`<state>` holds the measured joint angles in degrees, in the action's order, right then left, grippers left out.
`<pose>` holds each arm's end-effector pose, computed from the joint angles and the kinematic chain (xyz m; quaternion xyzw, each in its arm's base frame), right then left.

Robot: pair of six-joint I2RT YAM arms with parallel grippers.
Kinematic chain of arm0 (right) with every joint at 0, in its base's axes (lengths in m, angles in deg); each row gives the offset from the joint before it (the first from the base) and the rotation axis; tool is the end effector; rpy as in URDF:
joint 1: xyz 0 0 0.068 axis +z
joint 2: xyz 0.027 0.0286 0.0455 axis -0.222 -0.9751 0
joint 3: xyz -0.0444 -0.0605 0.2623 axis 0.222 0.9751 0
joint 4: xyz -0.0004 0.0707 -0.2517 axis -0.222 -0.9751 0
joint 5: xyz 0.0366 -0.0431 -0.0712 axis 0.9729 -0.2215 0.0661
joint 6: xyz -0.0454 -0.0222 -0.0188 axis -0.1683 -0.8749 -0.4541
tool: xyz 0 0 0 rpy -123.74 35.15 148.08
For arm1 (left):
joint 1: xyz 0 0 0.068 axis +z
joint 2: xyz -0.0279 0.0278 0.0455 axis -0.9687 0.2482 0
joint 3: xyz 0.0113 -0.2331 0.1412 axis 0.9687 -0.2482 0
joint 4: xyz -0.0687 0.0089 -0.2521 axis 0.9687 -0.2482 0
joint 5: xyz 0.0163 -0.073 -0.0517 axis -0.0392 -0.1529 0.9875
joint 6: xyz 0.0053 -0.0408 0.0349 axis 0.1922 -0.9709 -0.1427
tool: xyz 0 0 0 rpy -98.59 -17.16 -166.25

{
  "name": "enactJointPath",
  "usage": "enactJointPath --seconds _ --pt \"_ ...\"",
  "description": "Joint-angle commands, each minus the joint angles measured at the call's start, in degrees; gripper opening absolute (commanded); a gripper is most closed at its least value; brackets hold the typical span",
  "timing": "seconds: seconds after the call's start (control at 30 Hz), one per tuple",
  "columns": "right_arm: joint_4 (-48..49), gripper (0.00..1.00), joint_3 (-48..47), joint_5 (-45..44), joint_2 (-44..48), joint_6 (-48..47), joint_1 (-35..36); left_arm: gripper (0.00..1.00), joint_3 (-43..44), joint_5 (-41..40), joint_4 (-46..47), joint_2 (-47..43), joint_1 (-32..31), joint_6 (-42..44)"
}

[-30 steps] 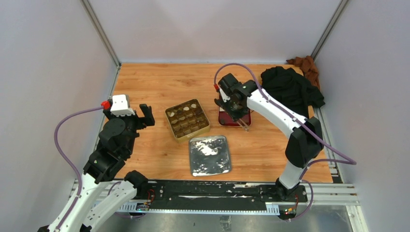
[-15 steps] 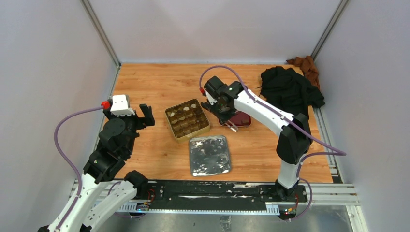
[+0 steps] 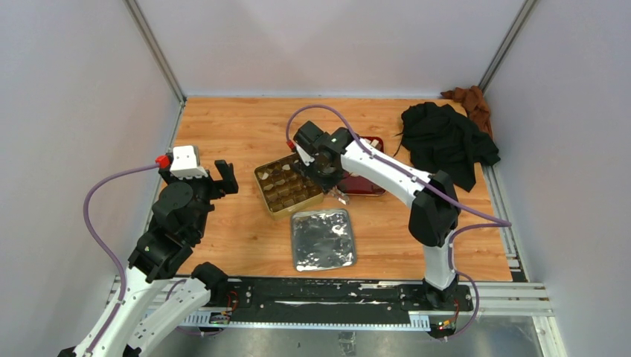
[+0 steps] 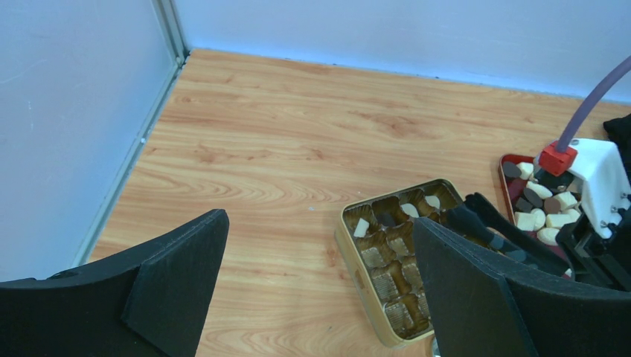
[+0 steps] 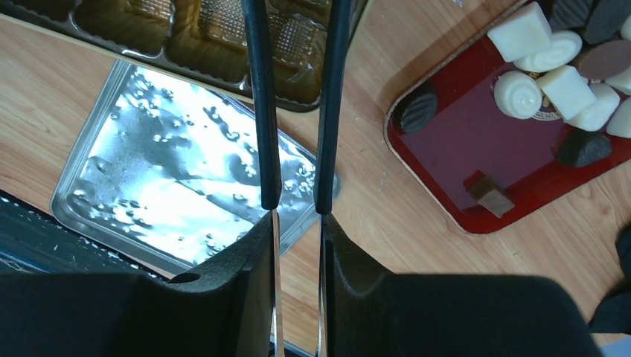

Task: Pack the chocolate
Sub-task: Place the fake chocolate in the packing box.

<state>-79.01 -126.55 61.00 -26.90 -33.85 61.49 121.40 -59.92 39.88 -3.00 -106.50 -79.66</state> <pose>0.2705 0.3056 0.2874 -0.3826 0.8992 0.0759 0.1982 0.1008 -0.0367 0.3664 -0.0714 0.7365 -0.0187 0.6724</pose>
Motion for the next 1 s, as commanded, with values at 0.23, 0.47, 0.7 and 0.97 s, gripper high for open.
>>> enactJointPath --seconds 0.23,0.47,0.7,0.97 --pt "-1.18 0.25 -4.63 1.04 -4.61 0.13 2.04 1.0 -0.71 0.07 1.24 -0.66 0.29 0.02" --pt "-1.25 0.25 -5.71 2.92 -6.16 0.03 2.71 1.0 -0.7 0.09 1.27 -0.69 0.29 0.02" --pt "-1.22 0.28 -6.58 2.71 -7.68 -0.07 2.66 1.0 -0.7 0.09 1.28 -0.71 0.29 0.03" --pt "-1.63 0.31 -5.67 -0.03 -8.35 -0.05 2.75 1.0 -0.7 0.18 1.24 -0.76 0.29 0.02"
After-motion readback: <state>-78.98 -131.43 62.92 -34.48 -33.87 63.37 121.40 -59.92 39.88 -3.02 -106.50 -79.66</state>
